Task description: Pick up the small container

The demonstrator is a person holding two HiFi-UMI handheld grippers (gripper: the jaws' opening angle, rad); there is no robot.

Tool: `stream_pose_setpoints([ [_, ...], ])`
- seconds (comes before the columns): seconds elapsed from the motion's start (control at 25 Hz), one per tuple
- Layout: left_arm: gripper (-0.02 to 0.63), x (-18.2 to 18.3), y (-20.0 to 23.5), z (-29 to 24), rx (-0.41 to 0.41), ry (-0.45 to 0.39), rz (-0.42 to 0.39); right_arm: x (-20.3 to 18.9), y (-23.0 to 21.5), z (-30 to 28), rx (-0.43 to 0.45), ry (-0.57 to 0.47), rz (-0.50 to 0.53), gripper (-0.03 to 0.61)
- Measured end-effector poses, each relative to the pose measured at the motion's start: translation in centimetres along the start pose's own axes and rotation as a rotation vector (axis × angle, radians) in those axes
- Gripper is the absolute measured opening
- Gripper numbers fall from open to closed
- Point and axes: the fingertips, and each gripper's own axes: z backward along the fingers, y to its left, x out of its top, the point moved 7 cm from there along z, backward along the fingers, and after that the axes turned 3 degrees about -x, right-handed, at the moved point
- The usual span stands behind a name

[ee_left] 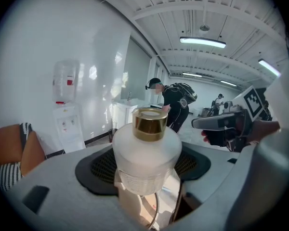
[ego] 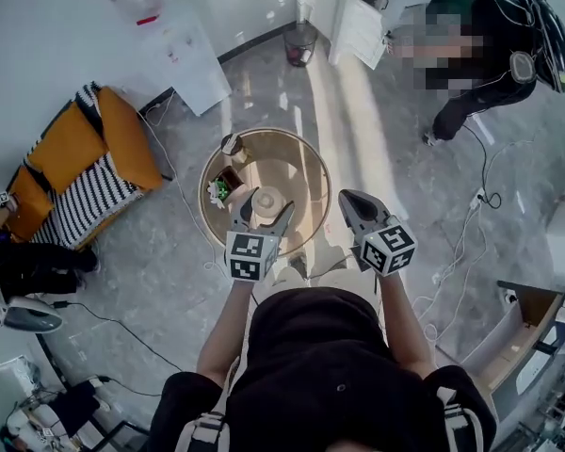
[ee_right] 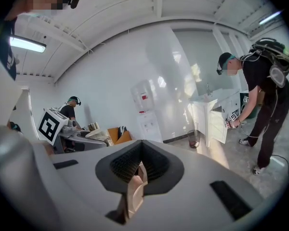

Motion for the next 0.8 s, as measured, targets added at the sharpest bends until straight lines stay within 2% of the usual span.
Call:
stream_pose_setpoints([
  [0.52,0.348,10.1,-1.5,3.5,-0.050,-0.117,-0.069,9.9,1.9,0.9,0.035,-0.164,0.122,0.003],
  [0.8,0.348,12.9,-1.3,3.8,-0.063,-0.147,-0.100,13.4,2.3,0.9,0.026,-0.191,0.163,0.003],
])
